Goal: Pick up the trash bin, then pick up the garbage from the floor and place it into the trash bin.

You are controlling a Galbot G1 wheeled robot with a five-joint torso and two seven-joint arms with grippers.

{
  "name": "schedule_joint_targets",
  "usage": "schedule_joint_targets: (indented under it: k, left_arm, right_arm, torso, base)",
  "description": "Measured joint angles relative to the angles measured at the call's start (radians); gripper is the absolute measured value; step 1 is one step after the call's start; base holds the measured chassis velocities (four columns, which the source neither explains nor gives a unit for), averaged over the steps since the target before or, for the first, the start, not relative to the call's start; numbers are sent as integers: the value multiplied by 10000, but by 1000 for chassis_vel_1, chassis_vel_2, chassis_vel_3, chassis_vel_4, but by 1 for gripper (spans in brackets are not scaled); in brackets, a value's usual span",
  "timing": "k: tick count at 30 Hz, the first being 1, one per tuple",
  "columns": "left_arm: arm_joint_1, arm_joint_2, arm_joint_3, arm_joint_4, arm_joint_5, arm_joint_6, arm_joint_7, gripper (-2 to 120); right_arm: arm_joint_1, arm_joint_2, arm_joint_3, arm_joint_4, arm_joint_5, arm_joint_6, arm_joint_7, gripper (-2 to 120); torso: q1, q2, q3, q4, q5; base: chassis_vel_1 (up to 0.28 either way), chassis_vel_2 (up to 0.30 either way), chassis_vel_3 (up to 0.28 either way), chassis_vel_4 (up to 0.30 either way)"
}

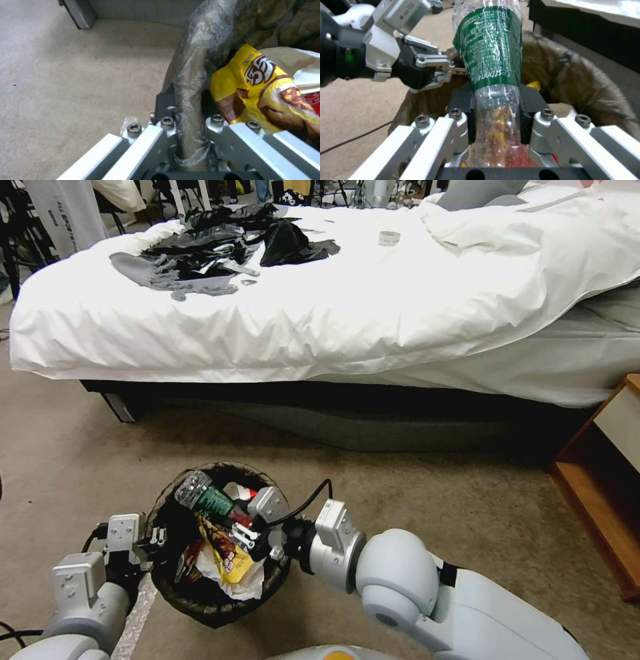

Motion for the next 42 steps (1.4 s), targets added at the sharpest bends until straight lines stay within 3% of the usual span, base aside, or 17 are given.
schedule_joint_targets:
  k: [6, 27, 37, 42]
  left_arm:
    - [-2, -9, 11, 0, 24, -8, 0, 1]
    - [-41, -35, 58, 0, 19, -7, 21, 1]
    - [-42, -11, 64, 0, 14, -7, 29, 1]
    - [-42, 25, 58, 0, 9, -8, 34, 1]
  right_arm:
    - [46, 160, -114, -166, -79, -166, 108, 22]
    - [-78, 139, 279, 93, -239, -25, 140, 97]
    - [-461, -233, 663, 605, -197, -37, 173, 100]
    - [-889, -551, 1335, 1139, -115, 256, 256, 100]
  torso:
    - [0, 0, 0, 0, 0]
    - [0, 0, 0, 0, 1]
    - [0, 0, 0, -1, 1]
    - [-1, 0, 0, 0, 1]
  base:
    - [0, 0, 0, 0]
    - [0, 0, 0, 0]
    - [0, 0, 0, 0]
    - [0, 0, 0, 0]
